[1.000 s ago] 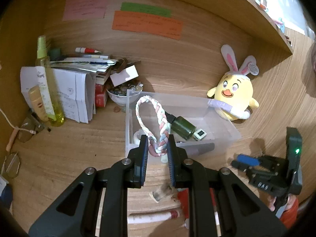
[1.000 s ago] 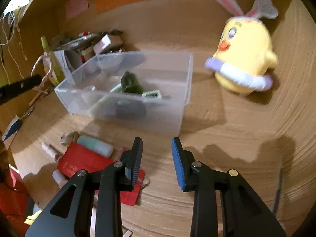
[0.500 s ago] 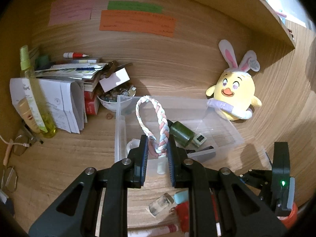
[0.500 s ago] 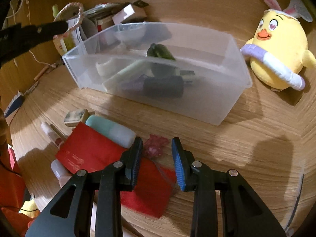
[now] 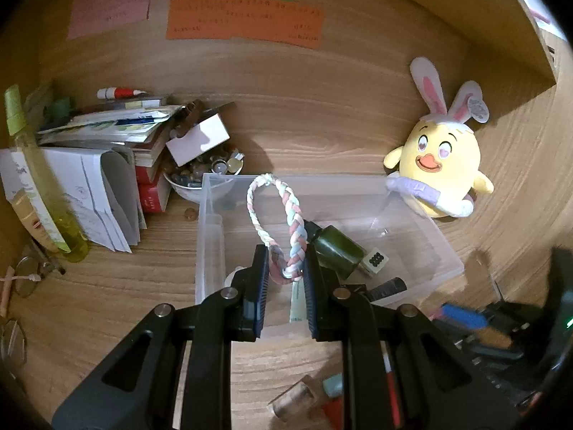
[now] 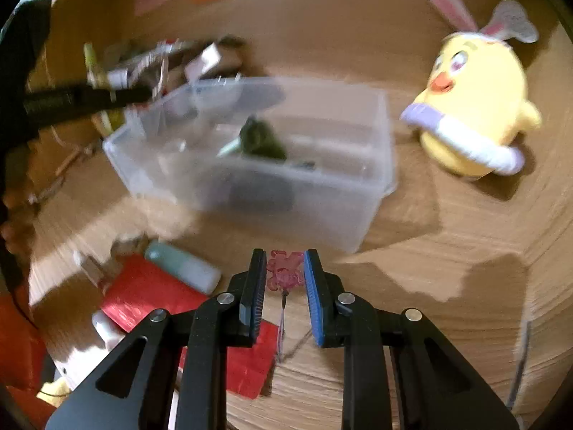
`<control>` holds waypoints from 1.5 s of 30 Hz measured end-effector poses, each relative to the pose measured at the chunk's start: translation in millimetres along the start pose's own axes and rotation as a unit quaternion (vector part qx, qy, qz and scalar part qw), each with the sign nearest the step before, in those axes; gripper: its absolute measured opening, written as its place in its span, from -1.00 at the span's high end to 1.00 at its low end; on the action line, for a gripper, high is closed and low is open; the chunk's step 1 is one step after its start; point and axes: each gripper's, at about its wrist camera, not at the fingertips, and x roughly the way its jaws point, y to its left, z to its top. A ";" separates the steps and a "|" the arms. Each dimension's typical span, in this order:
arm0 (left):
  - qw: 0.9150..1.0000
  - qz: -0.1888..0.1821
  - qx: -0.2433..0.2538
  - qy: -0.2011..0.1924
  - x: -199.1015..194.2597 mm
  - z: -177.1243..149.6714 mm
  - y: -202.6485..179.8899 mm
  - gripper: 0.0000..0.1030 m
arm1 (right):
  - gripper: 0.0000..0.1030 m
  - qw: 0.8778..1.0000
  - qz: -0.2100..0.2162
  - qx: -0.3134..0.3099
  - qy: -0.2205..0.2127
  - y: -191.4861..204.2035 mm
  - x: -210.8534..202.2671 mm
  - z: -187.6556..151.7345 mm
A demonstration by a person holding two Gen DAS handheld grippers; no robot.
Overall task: Organize objects
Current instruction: 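Carry pink charm in right tool while left tool carries braided cord over bin, then open left tool dropping braided cord into bin while right tool releases pink charm inside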
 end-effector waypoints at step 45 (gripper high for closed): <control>0.999 -0.013 0.036 0.039 34.7 -4.5 -2.1 -0.13 | 0.62 0.997 -0.036 -0.016 -0.072 -15.5 3.3 87.0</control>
